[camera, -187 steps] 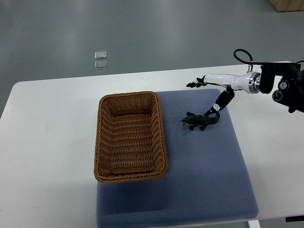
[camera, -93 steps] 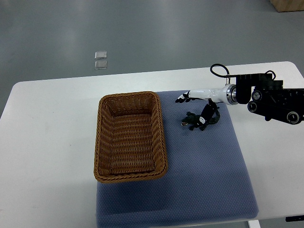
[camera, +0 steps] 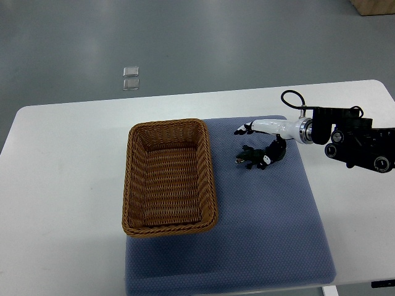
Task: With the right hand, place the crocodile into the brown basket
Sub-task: 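Lower the right hand over the crocodile and close its fingers around it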
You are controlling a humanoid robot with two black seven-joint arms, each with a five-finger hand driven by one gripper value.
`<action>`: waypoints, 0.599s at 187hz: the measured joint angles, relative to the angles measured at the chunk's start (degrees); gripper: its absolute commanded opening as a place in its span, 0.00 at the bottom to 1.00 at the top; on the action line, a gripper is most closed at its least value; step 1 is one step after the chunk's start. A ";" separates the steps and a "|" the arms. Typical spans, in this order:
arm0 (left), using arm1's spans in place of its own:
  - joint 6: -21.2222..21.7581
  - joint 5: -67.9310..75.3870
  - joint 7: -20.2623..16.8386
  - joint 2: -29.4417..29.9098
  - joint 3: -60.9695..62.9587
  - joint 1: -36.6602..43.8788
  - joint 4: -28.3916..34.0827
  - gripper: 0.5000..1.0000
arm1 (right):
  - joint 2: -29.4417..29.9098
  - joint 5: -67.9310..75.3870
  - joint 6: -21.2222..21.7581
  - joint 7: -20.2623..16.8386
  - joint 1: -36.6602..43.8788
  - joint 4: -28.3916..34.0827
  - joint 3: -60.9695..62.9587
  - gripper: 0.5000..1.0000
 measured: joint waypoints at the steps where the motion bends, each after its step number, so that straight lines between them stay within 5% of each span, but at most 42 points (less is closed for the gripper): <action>1: 0.00 0.00 0.00 0.00 0.00 0.00 0.00 1.00 | -0.01 -0.01 -0.02 0.00 -0.03 0.00 0.00 0.72; 58: 0.00 0.00 0.00 0.00 0.02 0.00 0.01 1.00 | -1.01 -1.05 -0.99 0.11 -0.74 -0.02 -0.43 0.50; 112: 0.00 0.00 0.00 0.00 0.05 0.00 0.01 1.00 | -1.00 -1.91 -2.33 0.33 -1.12 0.05 -1.68 0.48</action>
